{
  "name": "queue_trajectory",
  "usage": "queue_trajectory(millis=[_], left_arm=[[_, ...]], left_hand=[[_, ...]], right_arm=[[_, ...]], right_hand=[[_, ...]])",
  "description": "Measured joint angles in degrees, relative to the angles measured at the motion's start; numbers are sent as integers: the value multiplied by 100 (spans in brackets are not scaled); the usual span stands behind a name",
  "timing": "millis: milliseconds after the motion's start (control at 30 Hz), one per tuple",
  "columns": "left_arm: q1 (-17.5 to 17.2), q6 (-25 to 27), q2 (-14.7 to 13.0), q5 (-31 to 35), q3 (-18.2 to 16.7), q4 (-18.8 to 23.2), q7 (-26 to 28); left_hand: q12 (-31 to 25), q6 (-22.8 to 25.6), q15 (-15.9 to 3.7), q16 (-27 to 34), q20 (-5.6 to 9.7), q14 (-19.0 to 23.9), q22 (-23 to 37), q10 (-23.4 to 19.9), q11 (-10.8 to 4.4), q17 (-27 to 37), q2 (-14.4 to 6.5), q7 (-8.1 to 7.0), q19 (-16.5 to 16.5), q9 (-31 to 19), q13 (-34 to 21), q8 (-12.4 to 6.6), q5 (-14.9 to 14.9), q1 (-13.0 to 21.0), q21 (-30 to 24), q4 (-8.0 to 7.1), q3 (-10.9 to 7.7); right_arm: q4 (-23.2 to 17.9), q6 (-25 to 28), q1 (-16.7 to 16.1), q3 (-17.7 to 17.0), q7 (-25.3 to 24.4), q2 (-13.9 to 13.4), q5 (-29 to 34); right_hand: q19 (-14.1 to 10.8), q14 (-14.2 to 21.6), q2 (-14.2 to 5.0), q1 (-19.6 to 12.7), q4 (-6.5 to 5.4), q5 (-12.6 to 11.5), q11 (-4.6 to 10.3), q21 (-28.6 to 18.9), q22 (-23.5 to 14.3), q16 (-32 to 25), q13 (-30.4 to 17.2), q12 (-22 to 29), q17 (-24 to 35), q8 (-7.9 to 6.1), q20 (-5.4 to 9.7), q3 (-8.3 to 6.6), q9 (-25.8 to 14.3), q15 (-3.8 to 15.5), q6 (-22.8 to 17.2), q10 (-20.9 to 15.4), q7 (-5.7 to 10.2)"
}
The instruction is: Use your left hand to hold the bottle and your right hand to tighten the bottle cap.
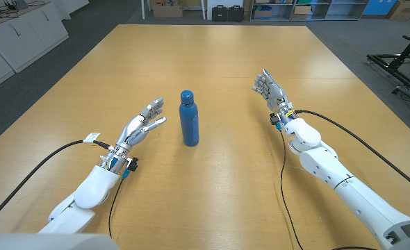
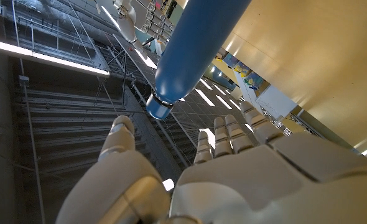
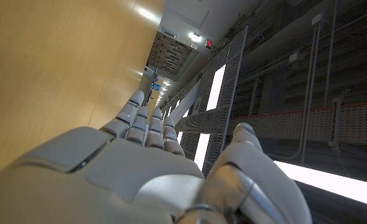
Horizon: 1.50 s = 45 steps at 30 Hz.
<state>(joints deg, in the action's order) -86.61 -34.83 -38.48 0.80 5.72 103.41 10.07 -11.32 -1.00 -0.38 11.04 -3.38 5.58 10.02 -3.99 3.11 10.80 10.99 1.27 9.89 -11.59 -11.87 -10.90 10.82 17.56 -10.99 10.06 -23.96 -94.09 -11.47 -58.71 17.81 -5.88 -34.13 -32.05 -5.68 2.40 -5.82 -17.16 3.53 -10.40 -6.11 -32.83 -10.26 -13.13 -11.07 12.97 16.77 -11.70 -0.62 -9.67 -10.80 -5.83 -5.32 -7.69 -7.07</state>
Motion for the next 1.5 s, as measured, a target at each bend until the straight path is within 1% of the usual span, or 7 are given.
queue_trajectory(millis=[67, 133, 400, 833, 1033, 1200, 1500], left_arm=[[1, 164, -36, 90, 18, 59, 11], [17, 284, -82, 158, 56, 117, 11], [123, 620, -222, 304, 198, 202, -23], [355, 812, -294, 229, 438, 105, -90], [612, 829, -322, 123, 631, -48, -249], [825, 816, -329, 43, 790, -135, -401], [1200, 749, -316, -76, 1033, -429, -661]], left_hand=[[0, -108, 41, 0, 0, -41, 0, 31, 31, 0, -1, 101, 0, -23, 0, 11, 22, -1, 0, -1, 31], [0, -156, 49, 0, -31, -48, 0, 49, 49, 0, -1, 149, 31, -28, 0, 11, 22, -1, 0, -19, 49], [0, -102, 49, 0, -31, -48, 0, 49, 49, 0, -1, 136, 31, -28, 1, -37, 22, -1, 0, -2, 80], [-24, 20, 48, 22, -61, -4, -1, -13, 110, -1, -54, 136, 61, -27, 1, -79, 22, 52, 0, -25, 102], [-35, 51, 40, 22, -61, 67, -1, -34, 88, -1, -54, 106, 61, -27, 1, -124, 22, 52, 0, -8, 119], [-56, 51, 39, 67, -83, 68, -1, -65, 119, -1, -60, 106, 83, -27, 2, -124, 21, 105, -27, -1, 126], [-77, 219, 39, 67, -52, 129, -2, -127, 57, -1, -82, 109, 113, -27, 2, -191, 21, 130, -27, -1, 126]], right_arm=[[-23, 4, -16, -5, -5, -12, 1], [-46, 18, -31, -11, -13, -25, 2], [-139, 43, -98, -37, -50, -71, 2], [-220, 64, -141, -50, -89, -102, 7], [-227, 66, -144, -51, -101, -102, 7], [-232, 67, -146, -51, -108, -98, 7], [-235, 74, -151, -51, -124, -99, 9]], right_hand=[[0, 0, 0, 0, 0, 0, 0, 6, 0, 0, 0, 0, 0, 0, 0, 0, 0, 0, 0, 0, 0], [0, 0, 0, 0, 0, 0, 0, 22, 0, 0, 0, 0, 0, 0, 0, 0, 0, 0, 0, 0, 0], [0, 0, 0, 0, 0, 0, 0, 22, 0, 1, 0, 0, 0, 0, 0, 0, 0, 0, 0, 0, 0], [0, 0, 0, 0, -1, 0, 0, 22, 0, 3, 0, 0, 0, 0, 0, 0, 0, 0, 0, 0, 0], [0, 0, 0, 0, 24, 0, 0, 22, 0, 3, 0, 0, 0, 0, 0, 25, 0, 0, 0, 0, 0], [1, 0, 0, 0, 24, 0, 0, 63, 0, 3, 0, 0, 0, 0, 0, 25, 0, 0, 0, 1, 0], [1, 0, 0, 0, 24, 0, 0, 66, 0, 3, 0, 0, 0, 0, 0, 26, 0, 0, 0, 1, 0]])
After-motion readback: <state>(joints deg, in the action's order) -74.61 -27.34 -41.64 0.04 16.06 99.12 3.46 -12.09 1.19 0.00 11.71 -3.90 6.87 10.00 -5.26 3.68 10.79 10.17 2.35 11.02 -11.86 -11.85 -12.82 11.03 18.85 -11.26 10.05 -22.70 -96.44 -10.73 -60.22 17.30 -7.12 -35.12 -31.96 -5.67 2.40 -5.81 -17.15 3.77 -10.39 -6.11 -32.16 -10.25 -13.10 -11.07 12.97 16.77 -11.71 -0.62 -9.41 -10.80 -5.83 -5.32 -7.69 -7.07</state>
